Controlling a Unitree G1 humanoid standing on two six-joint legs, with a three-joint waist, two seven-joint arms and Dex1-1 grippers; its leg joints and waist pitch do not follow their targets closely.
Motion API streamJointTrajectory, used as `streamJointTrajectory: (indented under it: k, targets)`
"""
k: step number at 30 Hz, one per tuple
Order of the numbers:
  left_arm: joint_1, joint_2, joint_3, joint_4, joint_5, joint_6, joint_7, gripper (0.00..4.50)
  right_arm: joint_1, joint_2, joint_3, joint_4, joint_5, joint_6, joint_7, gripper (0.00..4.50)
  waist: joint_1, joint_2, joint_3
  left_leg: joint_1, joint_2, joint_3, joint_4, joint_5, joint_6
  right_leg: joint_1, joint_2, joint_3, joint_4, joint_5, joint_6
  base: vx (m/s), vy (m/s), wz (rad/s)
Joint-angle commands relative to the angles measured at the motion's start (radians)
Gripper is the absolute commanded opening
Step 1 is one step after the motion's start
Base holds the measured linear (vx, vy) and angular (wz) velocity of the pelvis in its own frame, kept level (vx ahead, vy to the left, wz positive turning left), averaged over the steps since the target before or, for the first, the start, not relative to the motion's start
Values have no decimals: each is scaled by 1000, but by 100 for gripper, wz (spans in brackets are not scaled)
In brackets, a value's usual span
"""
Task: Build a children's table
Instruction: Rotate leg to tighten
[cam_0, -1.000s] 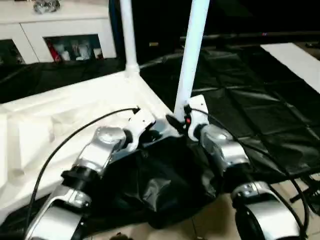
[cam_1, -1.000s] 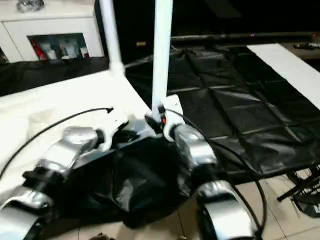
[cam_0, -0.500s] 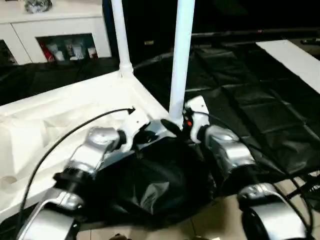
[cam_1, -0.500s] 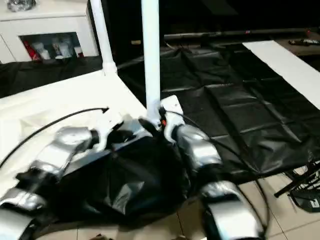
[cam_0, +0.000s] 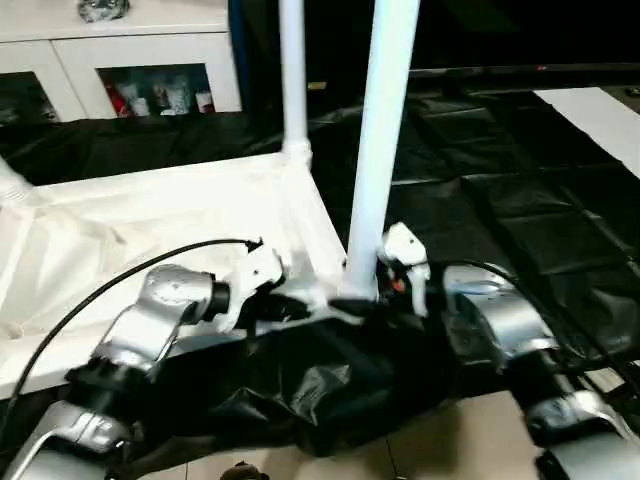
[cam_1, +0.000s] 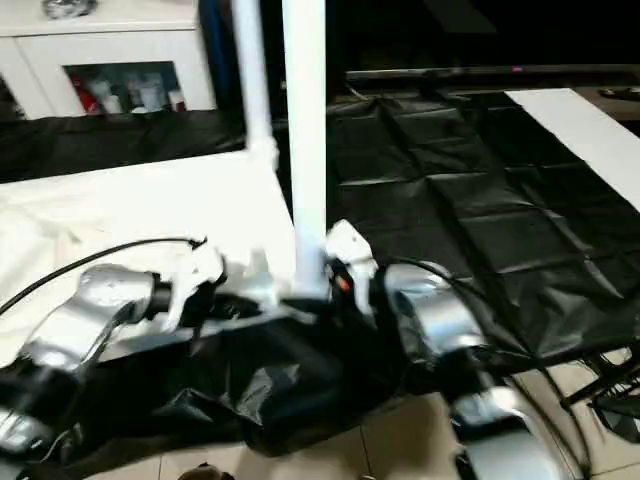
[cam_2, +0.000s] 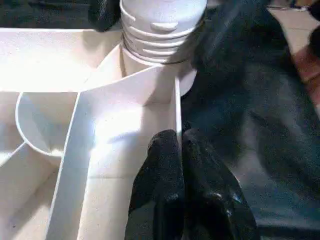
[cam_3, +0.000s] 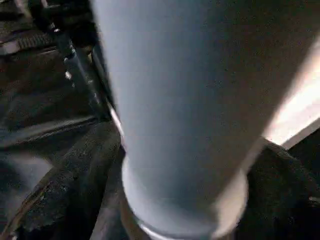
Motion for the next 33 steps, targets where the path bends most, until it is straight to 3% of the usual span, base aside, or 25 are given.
streamJointTrajectory:
  k: [1, 13, 16, 17, 21, 22, 23, 24, 25, 26, 32, 33]
  targets:
    - [-12, 2, -9, -57, -27, -9, -34, 0, 4, -13, 11, -27, 18, 10, 30, 366, -3, 2, -70, 9, 12, 11, -60, -135, 62, 60, -59, 54, -67, -37, -233, 0, 0, 0]
    - [-10, -6, -9, -56, -32, 11, -25, 0, 34, 4, 12, -70, 40, 52, 25, 278, -4, 4, -71, 8, 10, 11, -59, -128, 58, 61, -58, 53, -68, -38, -231, 0, 0, 0]
    - [-41, -63, 27, -16, -48, 44, 52, 0, 25, 61, -7, -25, 21, 71, -96, 272, -9, 4, -69, 8, 7, 11, -60, -133, 46, 59, -57, 53, -70, -52, -230, 0, 0, 0]
    - [-76, -104, 43, 39, -27, 44, 134, 0, 4, 115, -31, 35, -1, 70, -223, 272, -11, 3, -69, 9, 7, 10, -60, -137, 34, 58, -59, 54, -72, -69, -227, 0, 0, 0]
    - [-114, -141, 52, 93, 3, 48, 222, 0, -25, 174, -66, 104, -14, 80, -367, 270, -16, 3, -67, 7, 5, 8, -63, -155, 13, 60, -59, 54, -75, -111, -211, 0, 0, 0]
    - [-164, -189, 62, 156, 32, 57, 327, 0, -72, 243, -120, 199, -2, 87, -523, 270, -20, 9, -70, 12, 5, 8, -62, -153, 3, 57, -60, 56, -76, -108, -210, 0, 0, 0]
    - [-164, -189, 62, 156, 32, 57, 327, 0, -72, 243, -120, 199, -2, 87, -523, 270, -25, 8, -67, 11, 4, 9, -64, -163, -3, 55, -59, 56, -78, -116, -211, 0, 0, 0]
    - [-188, -213, 67, 185, 46, 59, 374, 0, -97, 274, -143, 244, 3, 87, -588, 270, -23, 6, -73, 11, 4, 7, -62, -155, -4, 63, -61, 55, -75, -105, -209, 0, 0, 0]
    - [-216, -244, 73, 218, 60, 62, 435, 0, -131, 311, -166, 299, 4, 71, -670, 270, -31, 9, -69, 8, 1, 9, -61, -149, -3, 57, -59, 57, -75, -89, -213, 0, 0, 0]
    - [-235, -267, 77, 243, 69, 60, 480, 0, -159, 337, -179, 342, 0, 60, -732, 270, -31, 11, -75, 10, 2, 7, -59, -134, -9, 61, -60, 55, -72, -66, -215, 0, 0, 0]
    - [-252, -302, 63, 263, 83, 21, 507, 0, -208, 390, -186, 407, -10, 8, -747, 270, -31, 9, -81, 4, 0, 8, -52, -57, 45, 68, -58, 53, -57, 110, -248, 0, 0, 0]
    - [-248, -302, 59, 258, 83, 14, 499, 0, -209, 395, -194, 406, 0, 9, -724, 305, -31, 4, -79, 4, 1, 9, -53, -65, 55, 69, -59, 53, -59, 103, -251, 0, 0, 0]
